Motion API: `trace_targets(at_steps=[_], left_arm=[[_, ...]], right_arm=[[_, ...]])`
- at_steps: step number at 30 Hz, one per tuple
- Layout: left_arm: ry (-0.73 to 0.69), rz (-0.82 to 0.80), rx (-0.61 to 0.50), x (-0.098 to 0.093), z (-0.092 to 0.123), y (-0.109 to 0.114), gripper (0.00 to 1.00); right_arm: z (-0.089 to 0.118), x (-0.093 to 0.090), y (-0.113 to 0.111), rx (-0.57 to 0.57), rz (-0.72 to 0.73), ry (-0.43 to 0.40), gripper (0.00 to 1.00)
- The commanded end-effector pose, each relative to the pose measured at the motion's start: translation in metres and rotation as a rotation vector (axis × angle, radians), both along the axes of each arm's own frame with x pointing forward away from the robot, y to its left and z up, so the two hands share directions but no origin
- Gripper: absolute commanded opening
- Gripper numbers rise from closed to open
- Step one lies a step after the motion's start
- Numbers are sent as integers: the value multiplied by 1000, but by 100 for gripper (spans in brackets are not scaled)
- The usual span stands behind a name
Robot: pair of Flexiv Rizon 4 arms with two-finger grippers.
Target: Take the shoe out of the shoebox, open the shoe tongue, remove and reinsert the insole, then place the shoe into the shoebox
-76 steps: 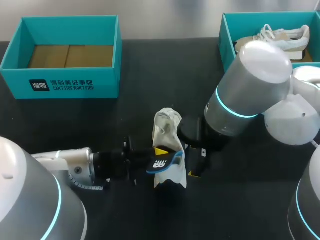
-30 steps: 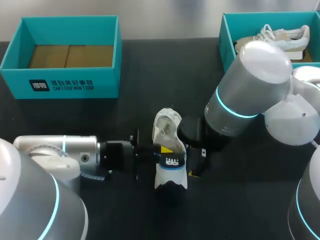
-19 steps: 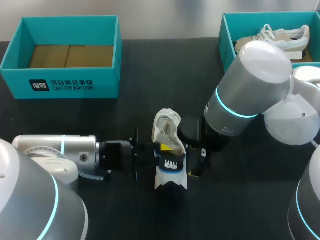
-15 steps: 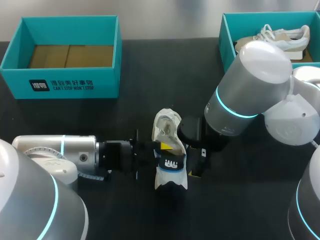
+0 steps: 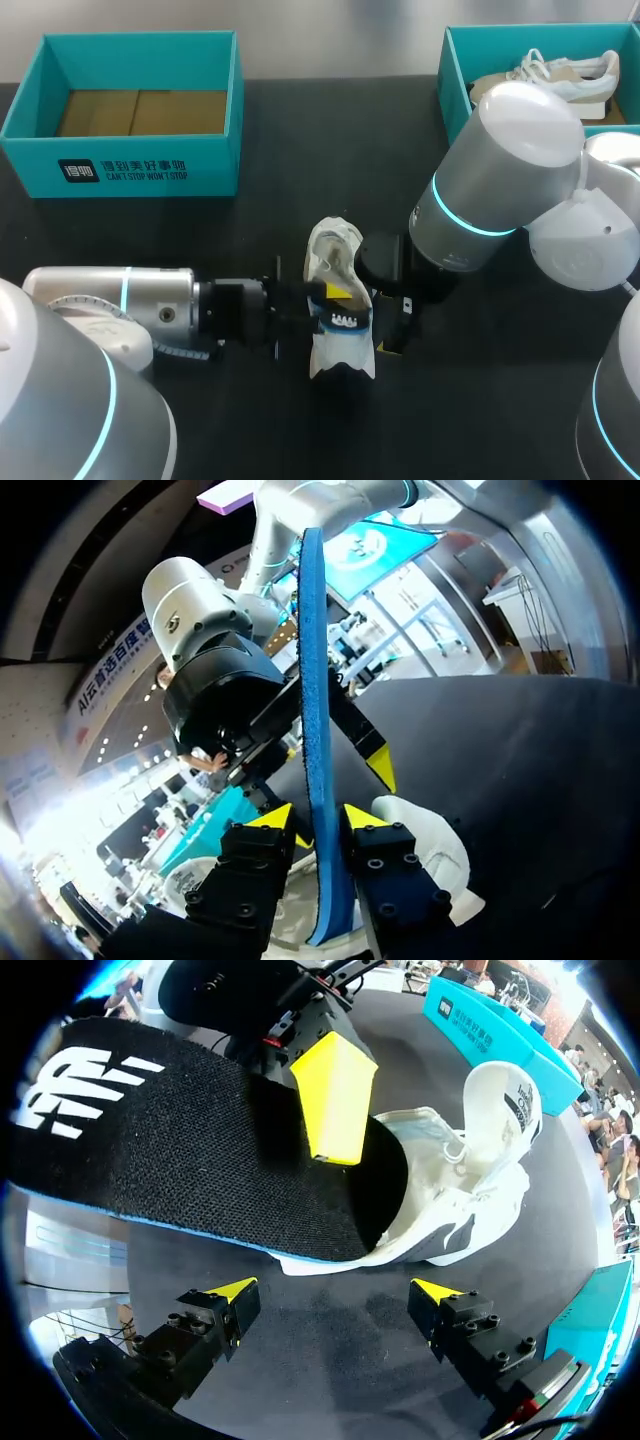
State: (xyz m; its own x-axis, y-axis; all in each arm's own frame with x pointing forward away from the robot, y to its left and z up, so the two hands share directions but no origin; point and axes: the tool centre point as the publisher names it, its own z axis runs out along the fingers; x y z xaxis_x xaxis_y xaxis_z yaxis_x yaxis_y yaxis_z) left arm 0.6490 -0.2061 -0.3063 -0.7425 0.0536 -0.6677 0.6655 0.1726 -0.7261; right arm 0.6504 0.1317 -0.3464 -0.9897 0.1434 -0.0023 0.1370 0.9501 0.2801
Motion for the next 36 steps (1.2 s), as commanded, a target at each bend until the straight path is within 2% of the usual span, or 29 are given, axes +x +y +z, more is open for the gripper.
trace_targets(at_steps=[1,2,4,5,14,26,36], left_arm=[[-3,-4,7,-4,1,-1,21],[-5,-5,6,-5,1,-1,18],[-18,-13,11,-6,0,-2,3],[-27,-17,16,-6,-1,-3,0],[-120,-65,-2,0,-22,-1,0],[-167,-30,10,16,-33,0,0],[-109,52,63,25,-42,-2,0]], right_arm=[[-1,-1,1,-1,-1,-1,100],[-1,-1,1,-1,-1,-1,100],[-1,-1,1,-1,-1,-1,100],[-1,-1,1,-1,-1,-1,100],[-1,-1,1,-1,-1,-1,100],[-1,-1,1,-1,-1,-1,100],[-1,-1,1,-1,-1,-1,100]])
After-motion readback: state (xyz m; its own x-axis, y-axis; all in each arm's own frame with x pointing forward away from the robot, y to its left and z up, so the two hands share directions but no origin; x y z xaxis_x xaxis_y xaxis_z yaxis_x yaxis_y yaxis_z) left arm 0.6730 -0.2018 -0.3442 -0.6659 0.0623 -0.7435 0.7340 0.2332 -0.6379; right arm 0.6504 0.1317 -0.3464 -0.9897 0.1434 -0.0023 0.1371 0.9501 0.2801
